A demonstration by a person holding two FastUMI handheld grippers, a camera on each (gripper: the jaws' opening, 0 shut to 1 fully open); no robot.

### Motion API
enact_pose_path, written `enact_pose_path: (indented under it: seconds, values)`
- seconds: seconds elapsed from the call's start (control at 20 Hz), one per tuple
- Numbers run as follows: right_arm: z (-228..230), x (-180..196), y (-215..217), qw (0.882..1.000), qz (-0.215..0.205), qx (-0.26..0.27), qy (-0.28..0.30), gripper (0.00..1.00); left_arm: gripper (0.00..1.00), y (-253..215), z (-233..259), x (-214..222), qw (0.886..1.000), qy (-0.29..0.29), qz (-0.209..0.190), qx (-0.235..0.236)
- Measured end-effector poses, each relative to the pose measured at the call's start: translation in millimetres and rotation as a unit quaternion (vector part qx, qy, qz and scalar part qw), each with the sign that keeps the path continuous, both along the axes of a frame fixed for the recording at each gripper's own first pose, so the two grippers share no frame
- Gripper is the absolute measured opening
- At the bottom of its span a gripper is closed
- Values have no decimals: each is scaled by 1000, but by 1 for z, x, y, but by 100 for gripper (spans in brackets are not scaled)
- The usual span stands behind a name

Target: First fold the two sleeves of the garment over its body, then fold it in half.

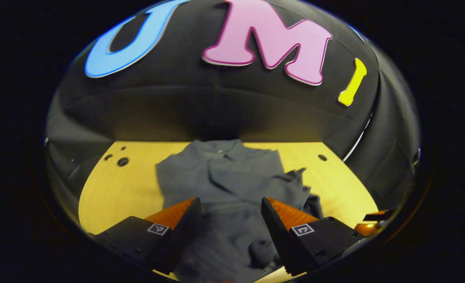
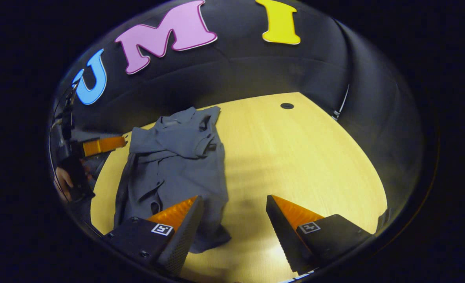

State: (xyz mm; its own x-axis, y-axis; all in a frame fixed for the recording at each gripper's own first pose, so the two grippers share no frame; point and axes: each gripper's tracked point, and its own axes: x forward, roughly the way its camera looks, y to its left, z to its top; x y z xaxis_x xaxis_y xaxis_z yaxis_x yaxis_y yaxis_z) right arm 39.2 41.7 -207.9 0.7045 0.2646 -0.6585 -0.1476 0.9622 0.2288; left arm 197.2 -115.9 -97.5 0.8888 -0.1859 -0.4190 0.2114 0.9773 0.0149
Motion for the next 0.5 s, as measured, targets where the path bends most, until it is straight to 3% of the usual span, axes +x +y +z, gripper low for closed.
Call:
enact_pose_path:
  seconds: [0.25, 0.5]
  values:
    - [-21, -11, 32, 999, 33, -12, 24, 100, 97, 85, -68, -85, 996, 62, 70, -5]
    - [-45, -21, 45, 997, 50, -35, 38, 100, 97, 110, -113, -139, 990, 102, 98, -21]
